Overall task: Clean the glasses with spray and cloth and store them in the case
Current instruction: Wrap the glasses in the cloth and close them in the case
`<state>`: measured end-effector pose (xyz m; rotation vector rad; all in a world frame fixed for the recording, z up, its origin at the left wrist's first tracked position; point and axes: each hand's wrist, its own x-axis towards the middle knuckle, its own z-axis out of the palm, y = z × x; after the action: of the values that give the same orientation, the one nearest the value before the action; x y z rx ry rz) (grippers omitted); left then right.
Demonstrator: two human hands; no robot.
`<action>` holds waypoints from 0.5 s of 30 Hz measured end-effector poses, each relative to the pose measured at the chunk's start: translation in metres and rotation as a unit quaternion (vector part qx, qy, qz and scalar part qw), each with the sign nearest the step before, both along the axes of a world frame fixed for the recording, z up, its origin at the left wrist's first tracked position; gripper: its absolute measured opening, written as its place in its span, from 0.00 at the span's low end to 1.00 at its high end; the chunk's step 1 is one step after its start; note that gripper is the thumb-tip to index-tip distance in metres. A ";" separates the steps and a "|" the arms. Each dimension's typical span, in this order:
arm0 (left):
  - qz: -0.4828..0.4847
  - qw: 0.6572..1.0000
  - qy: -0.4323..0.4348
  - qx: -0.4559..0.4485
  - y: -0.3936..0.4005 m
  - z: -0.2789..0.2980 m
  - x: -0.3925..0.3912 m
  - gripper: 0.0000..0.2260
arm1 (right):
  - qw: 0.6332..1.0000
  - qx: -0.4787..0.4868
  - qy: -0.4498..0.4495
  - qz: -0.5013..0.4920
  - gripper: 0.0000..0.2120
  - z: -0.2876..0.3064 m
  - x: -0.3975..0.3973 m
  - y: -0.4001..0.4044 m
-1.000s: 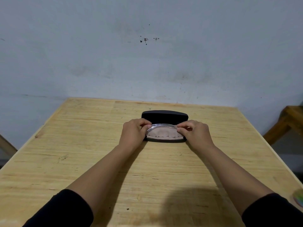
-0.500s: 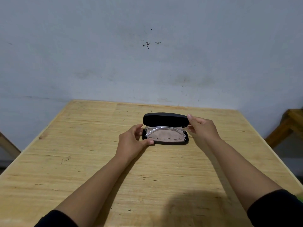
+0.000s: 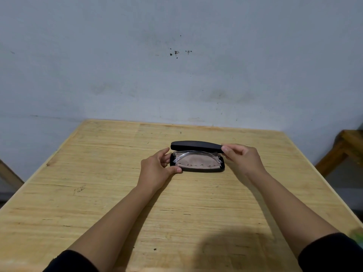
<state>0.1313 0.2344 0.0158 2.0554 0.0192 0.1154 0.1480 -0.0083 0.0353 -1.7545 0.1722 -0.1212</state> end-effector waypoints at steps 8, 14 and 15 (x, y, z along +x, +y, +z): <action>-0.004 1.000 -0.002 0.015 0.000 -0.001 -0.003 0.35 | 0.984 -0.172 -0.044 -0.001 0.13 -0.010 -0.030 0.004; -0.010 1.000 -0.021 0.011 -0.001 -0.002 -0.004 0.30 | 0.981 -0.189 -0.047 -0.023 0.20 -0.015 -0.037 0.013; -0.008 1.000 -0.019 0.014 -0.001 -0.003 -0.004 0.30 | 0.982 -0.180 -0.044 -0.032 0.20 -0.016 -0.038 0.015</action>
<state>0.1273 0.2334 0.0132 2.0801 -0.0234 0.1447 0.1102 0.0068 0.0197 -2.1005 0.1487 -0.2908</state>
